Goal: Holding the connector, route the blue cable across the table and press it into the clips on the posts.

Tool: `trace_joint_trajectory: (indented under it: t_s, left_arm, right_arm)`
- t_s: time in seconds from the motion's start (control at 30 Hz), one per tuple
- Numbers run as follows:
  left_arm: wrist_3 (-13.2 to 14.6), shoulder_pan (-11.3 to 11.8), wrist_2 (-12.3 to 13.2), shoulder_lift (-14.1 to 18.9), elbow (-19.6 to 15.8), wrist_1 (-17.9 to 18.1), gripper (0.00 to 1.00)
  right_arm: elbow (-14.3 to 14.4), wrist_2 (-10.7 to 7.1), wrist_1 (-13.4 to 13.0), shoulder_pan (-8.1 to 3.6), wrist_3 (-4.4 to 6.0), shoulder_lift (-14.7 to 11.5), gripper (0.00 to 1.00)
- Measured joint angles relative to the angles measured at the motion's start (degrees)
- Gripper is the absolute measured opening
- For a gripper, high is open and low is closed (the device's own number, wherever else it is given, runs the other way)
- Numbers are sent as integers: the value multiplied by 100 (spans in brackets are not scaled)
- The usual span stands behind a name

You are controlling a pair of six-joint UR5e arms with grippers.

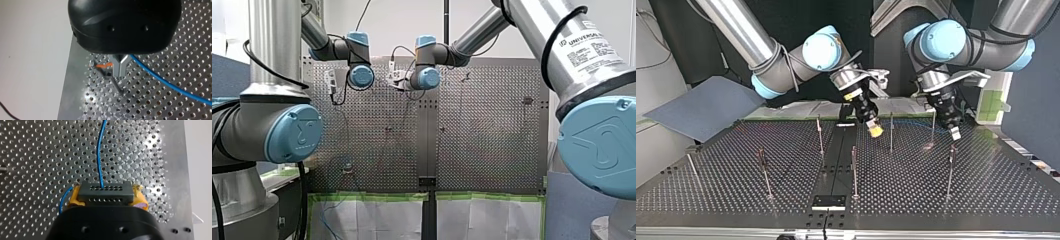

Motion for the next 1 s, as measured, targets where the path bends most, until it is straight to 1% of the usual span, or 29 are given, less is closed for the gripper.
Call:
trace_joint_trajectory:
  t_s: [0.2,0.47,0.6,0.73,0.9,1.0]
  left_arm:
    - [-16,124,56,1,24,3,0]
    - [-66,231,155,-2,53,40,0]
    - [-146,377,312,-22,191,14,0]
    - [-211,542,479,-36,322,-70,0]
    - [-321,794,730,-146,384,-115,0]
    - [-340,948,884,-247,388,-126,0]
  right_arm:
    - [-297,-76,40,51,2,106,0]
    - [-667,-89,113,91,2,199,0]
    - [-880,-88,158,103,2,320,0]
    - [-1038,-86,174,105,3,384,0]
    - [-1101,-86,181,104,2,402,0]
    - [-1116,-85,200,72,2,407,0]
